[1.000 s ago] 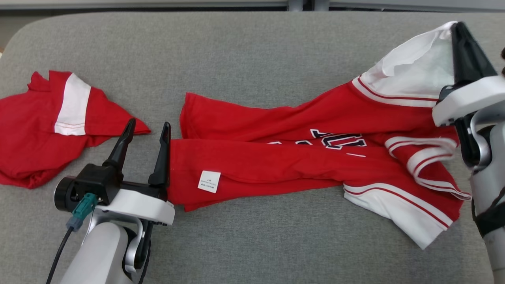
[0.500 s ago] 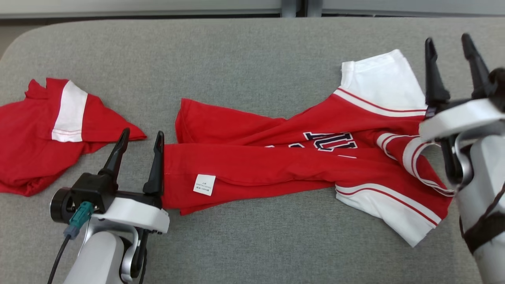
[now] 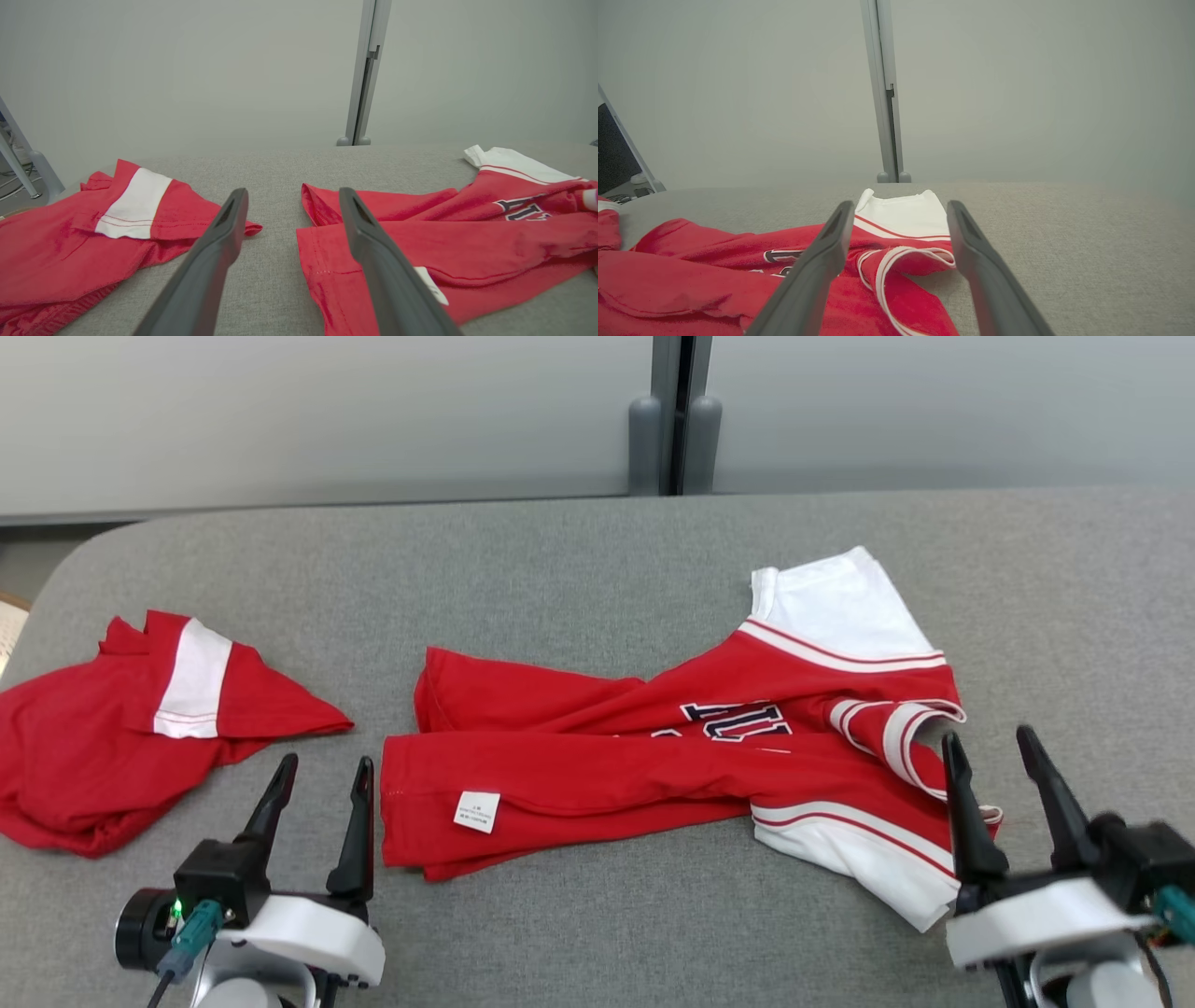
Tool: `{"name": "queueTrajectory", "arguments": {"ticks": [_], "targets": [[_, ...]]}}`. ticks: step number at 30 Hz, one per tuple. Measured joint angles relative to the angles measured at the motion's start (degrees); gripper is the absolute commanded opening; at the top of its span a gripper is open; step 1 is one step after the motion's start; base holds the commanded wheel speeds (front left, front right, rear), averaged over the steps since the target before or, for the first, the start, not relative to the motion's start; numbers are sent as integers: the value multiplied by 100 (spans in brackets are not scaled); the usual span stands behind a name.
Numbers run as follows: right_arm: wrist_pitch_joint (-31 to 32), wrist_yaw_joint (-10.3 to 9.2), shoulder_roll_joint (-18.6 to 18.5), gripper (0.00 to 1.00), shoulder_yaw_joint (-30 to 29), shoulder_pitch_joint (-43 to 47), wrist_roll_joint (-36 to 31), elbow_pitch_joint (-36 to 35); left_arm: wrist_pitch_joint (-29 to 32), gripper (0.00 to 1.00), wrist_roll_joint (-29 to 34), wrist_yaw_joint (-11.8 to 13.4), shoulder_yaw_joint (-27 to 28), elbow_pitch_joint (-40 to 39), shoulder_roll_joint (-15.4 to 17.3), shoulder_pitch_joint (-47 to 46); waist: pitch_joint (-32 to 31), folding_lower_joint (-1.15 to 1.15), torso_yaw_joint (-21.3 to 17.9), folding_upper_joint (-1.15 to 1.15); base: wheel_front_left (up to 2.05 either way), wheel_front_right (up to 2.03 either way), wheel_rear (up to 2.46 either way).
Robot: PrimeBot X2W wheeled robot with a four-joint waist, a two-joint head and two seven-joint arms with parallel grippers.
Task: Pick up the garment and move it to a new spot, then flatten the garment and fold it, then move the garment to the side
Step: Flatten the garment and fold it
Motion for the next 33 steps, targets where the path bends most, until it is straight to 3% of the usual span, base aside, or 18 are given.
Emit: {"name": "queueTrajectory", "arguments": {"ticks": [10, 25, 33], "targets": [[486, 0, 304, 100, -110, 901, -172, -817, 88, 100, -23, 85, -62, -46, 69, 394, -476, 0, -72, 0, 0, 0, 0], [676, 0, 391, 100, -138, 1062, -223, -1060, 315, 100, -27, 105, -213, -92, 120, 411, -501, 0, -80, 0, 0, 0, 0], [701, 0, 419, 100, -60, 944, -240, -1072, 1484, 100, -456, -180, -342, 605, -36, -335, -287, 0, -84, 0, 0, 0, 0]]}}
